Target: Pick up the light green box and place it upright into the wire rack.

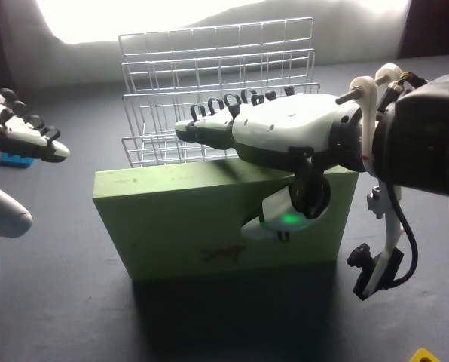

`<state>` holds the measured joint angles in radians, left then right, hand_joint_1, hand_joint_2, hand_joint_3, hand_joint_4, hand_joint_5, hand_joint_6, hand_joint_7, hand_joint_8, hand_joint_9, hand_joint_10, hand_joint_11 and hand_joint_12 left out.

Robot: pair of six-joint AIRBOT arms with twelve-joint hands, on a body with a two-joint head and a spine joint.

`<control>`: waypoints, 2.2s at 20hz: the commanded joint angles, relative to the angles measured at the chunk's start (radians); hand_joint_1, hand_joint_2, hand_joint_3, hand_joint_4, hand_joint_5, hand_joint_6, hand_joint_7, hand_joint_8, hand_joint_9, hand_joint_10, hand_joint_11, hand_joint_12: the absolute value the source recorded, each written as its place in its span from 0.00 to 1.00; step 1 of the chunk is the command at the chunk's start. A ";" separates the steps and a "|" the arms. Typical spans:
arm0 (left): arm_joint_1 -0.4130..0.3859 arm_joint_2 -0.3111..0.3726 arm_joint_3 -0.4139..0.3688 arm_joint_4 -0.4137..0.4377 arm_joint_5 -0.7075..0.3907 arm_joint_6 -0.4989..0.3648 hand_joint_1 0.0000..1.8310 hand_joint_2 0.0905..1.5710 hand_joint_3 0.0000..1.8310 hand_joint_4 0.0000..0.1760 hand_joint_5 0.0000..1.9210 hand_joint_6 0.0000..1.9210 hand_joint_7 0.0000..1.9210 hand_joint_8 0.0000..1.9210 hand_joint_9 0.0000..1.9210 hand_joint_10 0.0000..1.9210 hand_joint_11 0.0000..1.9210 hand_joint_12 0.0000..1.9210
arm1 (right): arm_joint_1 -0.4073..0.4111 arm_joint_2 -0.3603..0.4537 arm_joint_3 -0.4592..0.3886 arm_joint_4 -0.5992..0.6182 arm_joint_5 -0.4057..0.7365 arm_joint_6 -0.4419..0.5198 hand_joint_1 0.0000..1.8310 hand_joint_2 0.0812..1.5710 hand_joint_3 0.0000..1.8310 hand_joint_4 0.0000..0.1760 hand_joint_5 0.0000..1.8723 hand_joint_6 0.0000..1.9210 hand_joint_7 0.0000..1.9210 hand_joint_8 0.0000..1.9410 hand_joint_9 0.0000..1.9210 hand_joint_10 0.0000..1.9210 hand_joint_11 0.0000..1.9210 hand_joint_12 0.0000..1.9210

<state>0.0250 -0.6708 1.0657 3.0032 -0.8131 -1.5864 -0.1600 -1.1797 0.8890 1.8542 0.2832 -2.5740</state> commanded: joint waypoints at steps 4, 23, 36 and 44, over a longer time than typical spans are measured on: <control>-0.010 -0.003 0.004 0.009 0.066 0.003 0.00 0.72 0.00 0.33 0.01 0.00 0.06 0.00 0.05 0.00 0.00 0.28 | 0.008 0.003 -0.007 -0.021 -0.029 0.003 0.63 0.65 0.00 0.00 0.00 0.00 0.00 0.00 0.00 0.00 0.00 0.00; -0.010 -0.003 0.005 0.009 0.066 0.003 0.00 0.72 0.00 0.34 0.03 0.00 0.06 0.00 0.07 0.00 0.00 0.43 | 0.002 0.003 -0.013 -0.018 -0.027 0.030 0.68 0.72 0.00 0.00 0.55 0.41 0.41 0.76 0.33 0.80 0.21 0.93; -0.010 -0.003 0.004 0.009 0.066 0.003 0.00 0.73 0.00 0.19 0.06 0.00 0.08 0.00 0.08 0.00 0.00 0.34 | 0.165 0.067 -0.060 -0.018 0.012 0.033 0.68 0.71 0.00 0.00 0.55 0.40 0.45 0.71 0.37 0.74 0.23 0.88; -0.010 -0.004 0.007 0.009 0.066 0.003 0.00 0.73 0.00 0.19 0.06 0.00 0.06 0.00 0.05 0.00 0.00 0.17 | 0.243 0.089 -0.066 -0.020 0.044 0.007 0.73 0.76 0.00 0.00 0.47 0.51 0.41 0.72 0.33 0.82 0.15 0.94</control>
<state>0.0250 -0.6716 1.0676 3.0024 -0.8135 -1.5864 0.0681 -1.0962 0.8234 1.8660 0.3595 -2.5717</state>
